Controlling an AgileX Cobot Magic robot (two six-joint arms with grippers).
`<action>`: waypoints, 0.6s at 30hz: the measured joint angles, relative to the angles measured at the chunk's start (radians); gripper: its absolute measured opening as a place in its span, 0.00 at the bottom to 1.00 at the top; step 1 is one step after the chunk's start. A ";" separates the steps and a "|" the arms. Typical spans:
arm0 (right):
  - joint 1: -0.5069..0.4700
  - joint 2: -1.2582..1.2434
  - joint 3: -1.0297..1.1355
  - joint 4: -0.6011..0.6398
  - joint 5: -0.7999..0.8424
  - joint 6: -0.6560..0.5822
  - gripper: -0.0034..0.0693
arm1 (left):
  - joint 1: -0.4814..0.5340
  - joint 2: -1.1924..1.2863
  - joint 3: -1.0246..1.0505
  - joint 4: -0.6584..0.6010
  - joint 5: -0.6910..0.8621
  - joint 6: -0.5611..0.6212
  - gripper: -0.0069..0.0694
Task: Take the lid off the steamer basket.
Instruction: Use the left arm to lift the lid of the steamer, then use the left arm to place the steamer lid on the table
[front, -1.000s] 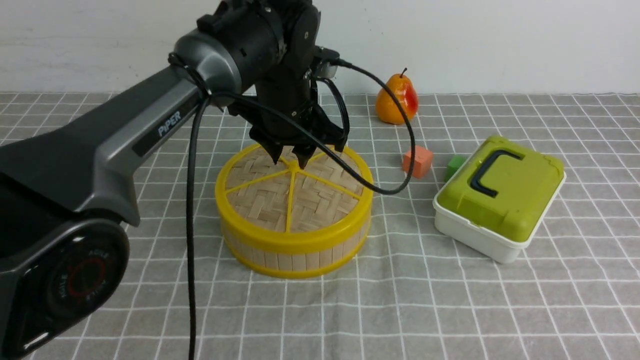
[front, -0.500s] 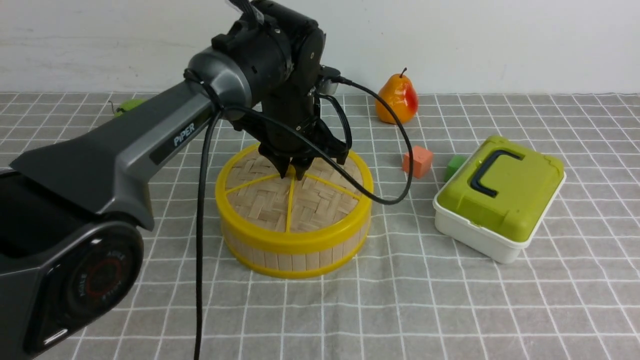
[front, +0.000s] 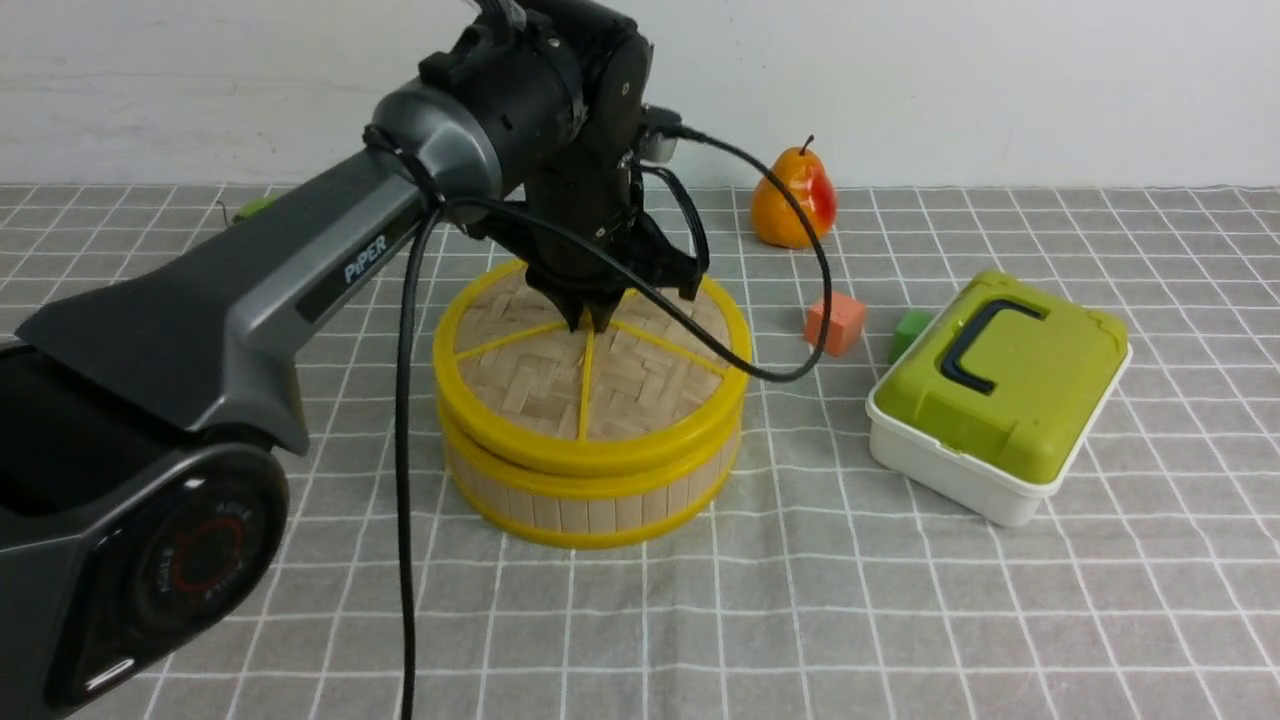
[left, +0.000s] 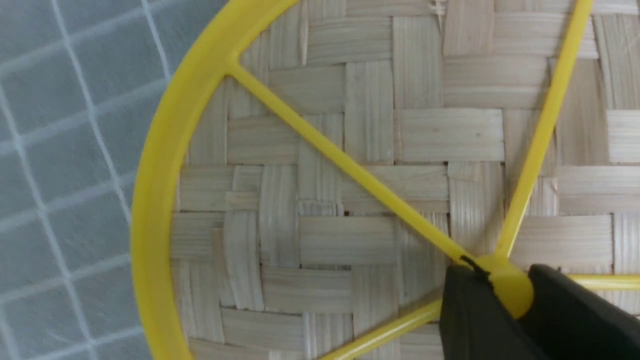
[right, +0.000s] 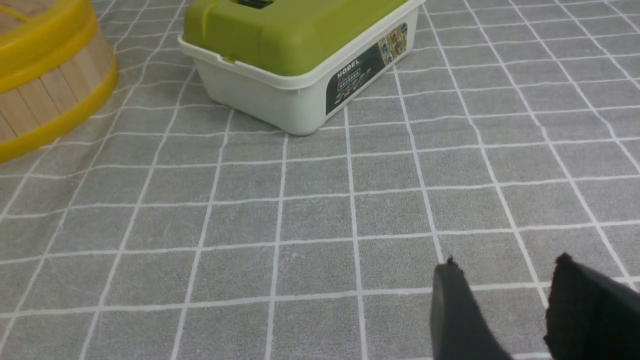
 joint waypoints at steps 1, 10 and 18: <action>0.000 0.000 0.000 0.000 0.000 0.000 0.38 | 0.000 -0.019 -0.023 0.021 0.000 0.001 0.23; 0.000 0.000 0.000 0.000 0.000 0.000 0.38 | 0.114 -0.266 -0.110 0.119 0.000 0.024 0.23; 0.000 0.000 0.000 0.000 0.000 0.000 0.38 | 0.427 -0.336 0.136 -0.005 -0.003 0.016 0.23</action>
